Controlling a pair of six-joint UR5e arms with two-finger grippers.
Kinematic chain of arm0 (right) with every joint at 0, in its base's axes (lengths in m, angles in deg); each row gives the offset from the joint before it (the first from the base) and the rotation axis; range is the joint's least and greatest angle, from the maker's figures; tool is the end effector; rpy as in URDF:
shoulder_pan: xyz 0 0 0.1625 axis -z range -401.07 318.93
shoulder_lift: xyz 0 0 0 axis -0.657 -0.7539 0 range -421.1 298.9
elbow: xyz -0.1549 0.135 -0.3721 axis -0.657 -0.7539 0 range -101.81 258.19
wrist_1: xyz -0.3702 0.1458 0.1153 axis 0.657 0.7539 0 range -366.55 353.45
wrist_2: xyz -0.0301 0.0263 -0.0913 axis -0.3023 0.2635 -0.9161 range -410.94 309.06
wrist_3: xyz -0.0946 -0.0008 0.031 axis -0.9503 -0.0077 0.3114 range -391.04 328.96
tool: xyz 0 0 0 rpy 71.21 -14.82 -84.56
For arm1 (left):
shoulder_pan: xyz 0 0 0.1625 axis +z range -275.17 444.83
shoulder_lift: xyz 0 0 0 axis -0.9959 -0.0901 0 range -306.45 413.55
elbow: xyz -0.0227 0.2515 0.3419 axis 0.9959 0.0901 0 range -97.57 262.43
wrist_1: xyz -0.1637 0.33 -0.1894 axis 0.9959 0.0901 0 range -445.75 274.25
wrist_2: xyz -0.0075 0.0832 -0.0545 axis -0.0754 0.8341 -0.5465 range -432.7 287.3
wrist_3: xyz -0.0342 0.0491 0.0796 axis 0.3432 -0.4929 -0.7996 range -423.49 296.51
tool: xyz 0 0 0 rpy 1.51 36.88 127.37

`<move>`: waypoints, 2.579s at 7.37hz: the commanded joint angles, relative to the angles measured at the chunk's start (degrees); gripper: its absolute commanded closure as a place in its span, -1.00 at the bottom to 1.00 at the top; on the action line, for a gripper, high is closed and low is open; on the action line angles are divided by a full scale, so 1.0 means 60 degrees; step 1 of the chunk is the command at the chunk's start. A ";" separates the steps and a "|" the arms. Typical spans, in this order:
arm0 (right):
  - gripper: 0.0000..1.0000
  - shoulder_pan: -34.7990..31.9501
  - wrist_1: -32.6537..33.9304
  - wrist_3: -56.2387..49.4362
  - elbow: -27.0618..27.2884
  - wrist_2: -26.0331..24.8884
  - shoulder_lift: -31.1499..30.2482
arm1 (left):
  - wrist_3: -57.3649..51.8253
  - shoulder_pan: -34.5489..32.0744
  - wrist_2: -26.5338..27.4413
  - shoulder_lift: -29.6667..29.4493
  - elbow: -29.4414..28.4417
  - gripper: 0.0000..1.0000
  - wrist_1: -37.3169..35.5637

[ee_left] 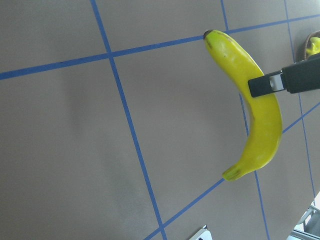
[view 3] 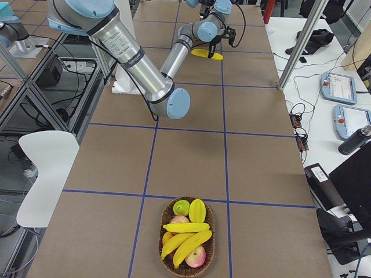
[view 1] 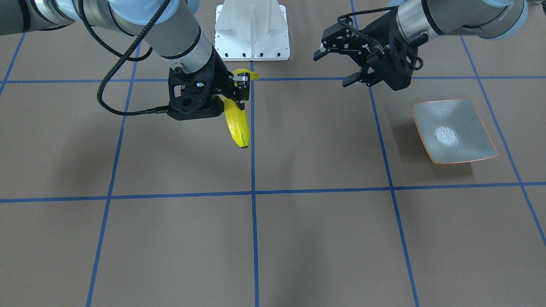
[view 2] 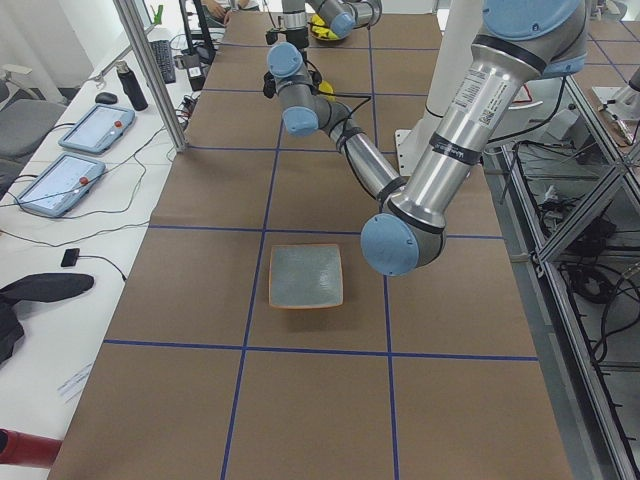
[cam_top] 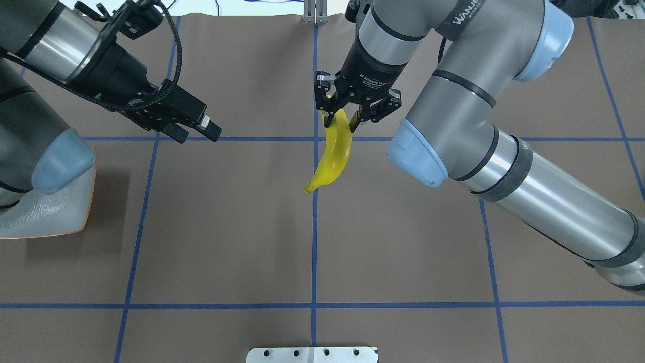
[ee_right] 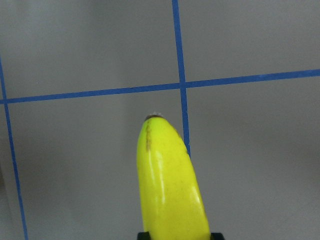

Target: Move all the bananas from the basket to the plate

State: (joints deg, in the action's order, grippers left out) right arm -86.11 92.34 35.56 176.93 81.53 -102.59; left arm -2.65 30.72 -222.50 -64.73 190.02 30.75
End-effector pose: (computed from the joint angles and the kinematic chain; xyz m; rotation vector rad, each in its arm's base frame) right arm -0.4138 -0.5078 0.0886 -0.1227 -1.0514 0.0291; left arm 0.2856 -0.4751 0.1754 0.0862 1.4218 0.2983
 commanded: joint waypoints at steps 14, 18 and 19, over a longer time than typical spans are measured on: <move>1.00 0.0490 -0.0017 0.0838 -0.0563 -0.0106 0.1218 | 0.1975 0.1884 0.1500 -0.0927 -0.0017 -0.98 0.0695; 1.00 0.0490 -0.0032 0.0838 -0.0446 -0.0048 0.1218 | 0.1975 0.2076 0.1720 -0.0970 -0.0017 -0.96 0.0695; 1.00 0.0490 -0.0032 0.0838 -0.0431 -0.0033 0.1218 | 0.1975 0.2076 0.1793 -0.0970 -0.0017 -0.95 0.0695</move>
State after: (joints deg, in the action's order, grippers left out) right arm -83.17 92.15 40.59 174.12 81.18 -95.26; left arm 9.21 43.12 -212.13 -70.46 189.94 34.92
